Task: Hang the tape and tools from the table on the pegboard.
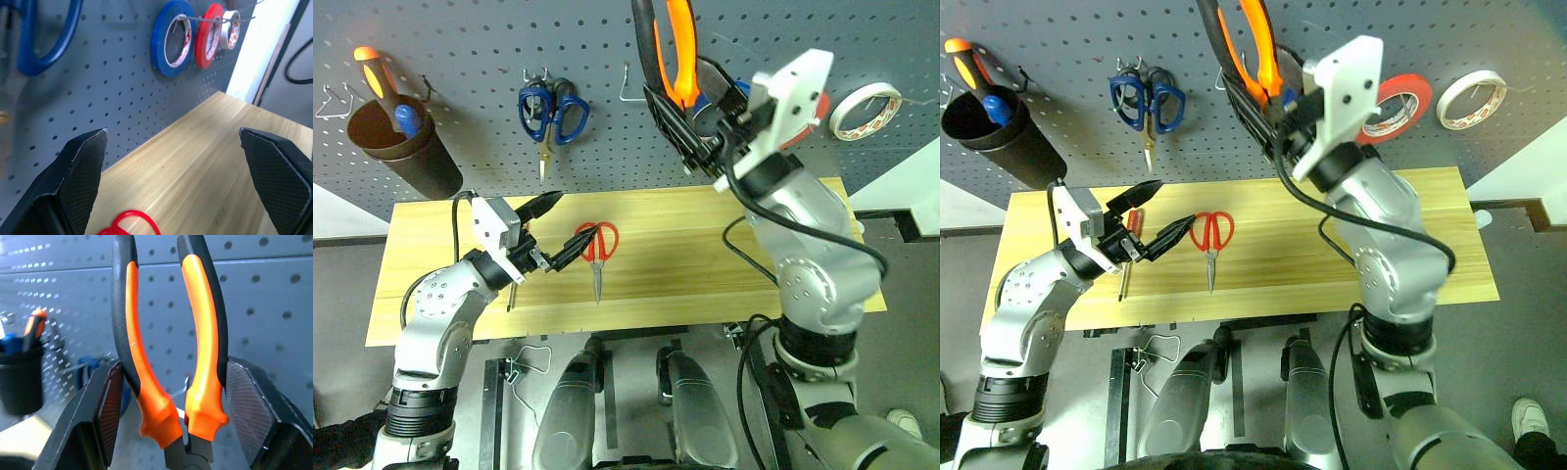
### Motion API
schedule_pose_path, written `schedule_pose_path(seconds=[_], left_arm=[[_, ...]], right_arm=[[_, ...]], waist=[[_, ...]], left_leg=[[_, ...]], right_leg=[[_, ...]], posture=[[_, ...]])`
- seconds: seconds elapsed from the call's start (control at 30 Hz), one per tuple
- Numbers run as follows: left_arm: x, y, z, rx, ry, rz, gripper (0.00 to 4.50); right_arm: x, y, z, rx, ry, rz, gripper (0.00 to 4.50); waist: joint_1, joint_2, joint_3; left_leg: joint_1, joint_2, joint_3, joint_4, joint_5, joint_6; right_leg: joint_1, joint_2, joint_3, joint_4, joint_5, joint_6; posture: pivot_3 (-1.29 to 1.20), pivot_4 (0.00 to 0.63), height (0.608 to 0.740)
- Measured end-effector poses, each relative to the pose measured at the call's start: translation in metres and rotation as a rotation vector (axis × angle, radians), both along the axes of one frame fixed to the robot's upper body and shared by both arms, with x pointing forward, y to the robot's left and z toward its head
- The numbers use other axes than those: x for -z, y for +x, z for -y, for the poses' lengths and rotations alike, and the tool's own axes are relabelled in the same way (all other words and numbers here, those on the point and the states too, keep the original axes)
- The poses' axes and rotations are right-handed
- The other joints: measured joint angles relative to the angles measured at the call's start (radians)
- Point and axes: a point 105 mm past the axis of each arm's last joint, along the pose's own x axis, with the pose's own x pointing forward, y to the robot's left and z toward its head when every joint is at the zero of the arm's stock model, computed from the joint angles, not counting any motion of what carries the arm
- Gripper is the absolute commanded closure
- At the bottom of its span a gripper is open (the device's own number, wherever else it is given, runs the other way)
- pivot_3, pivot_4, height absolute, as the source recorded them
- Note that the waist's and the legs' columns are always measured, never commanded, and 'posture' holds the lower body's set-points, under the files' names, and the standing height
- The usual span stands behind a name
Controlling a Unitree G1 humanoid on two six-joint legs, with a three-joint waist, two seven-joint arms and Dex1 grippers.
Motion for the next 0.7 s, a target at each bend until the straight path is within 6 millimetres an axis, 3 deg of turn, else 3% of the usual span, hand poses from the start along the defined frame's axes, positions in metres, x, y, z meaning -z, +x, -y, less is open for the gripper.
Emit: schedule_pose_path(seconds=[0.3, 0.7], left_arm=[[0.0, 0.0, -0.002, -0.026, -0.03, 0.066, 0.0], [0.011, 0.002, -0.007, -0.061, -0.039, 0.081, 0.0]], right_arm=[[-0.004, 0.028, -0.017, 0.027, -0.004, 0.033, 1.78], [-0.042, 0.014, -0.023, 0.005, 0.087, 0.164, 1.78]], waist=[[0.0, 0.0, 0.0], [-0.003, 0.0, 0.0]], left_leg=[[-0.001, 0.0, 0.0, 0.004, 0.0, 0.0], [-0.001, 0.0, 0.0, 0.005, 0.0, 0.0]], right_leg=[[0.0, 0.0, 0.0, 0.002, 0.0, 0.0], [0.0, 0.0, 0.0, 0.004, 0.0, 0.0]], posture=[[0.04, 0.365, 0.703], [0.02, 0.361, 0.703]])
